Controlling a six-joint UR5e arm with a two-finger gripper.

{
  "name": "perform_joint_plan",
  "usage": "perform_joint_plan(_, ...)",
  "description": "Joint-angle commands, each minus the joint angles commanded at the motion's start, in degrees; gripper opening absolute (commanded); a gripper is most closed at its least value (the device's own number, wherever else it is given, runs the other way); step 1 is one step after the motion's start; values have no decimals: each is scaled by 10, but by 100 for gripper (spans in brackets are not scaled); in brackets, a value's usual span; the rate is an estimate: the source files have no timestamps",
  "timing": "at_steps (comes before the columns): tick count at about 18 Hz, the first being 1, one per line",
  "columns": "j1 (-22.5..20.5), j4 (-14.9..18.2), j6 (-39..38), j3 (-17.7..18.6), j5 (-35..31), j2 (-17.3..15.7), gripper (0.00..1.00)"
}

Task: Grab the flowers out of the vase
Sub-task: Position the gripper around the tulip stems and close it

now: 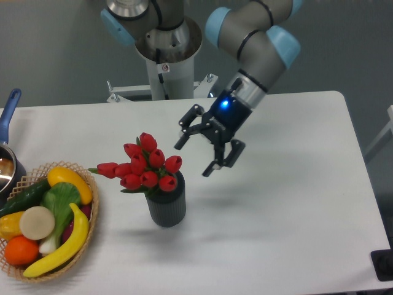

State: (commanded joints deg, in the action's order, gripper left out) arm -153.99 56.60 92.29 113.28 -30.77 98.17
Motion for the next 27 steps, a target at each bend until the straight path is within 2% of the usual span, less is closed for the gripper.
perform_joint_plan(3, 5, -1, 1, 8, 29, 11, 100)
perform_joint_plan(8, 15, 0, -3, 7, 39, 20, 100)
perform_joint_plan(27, 40, -11, -3, -11, 39, 47, 100)
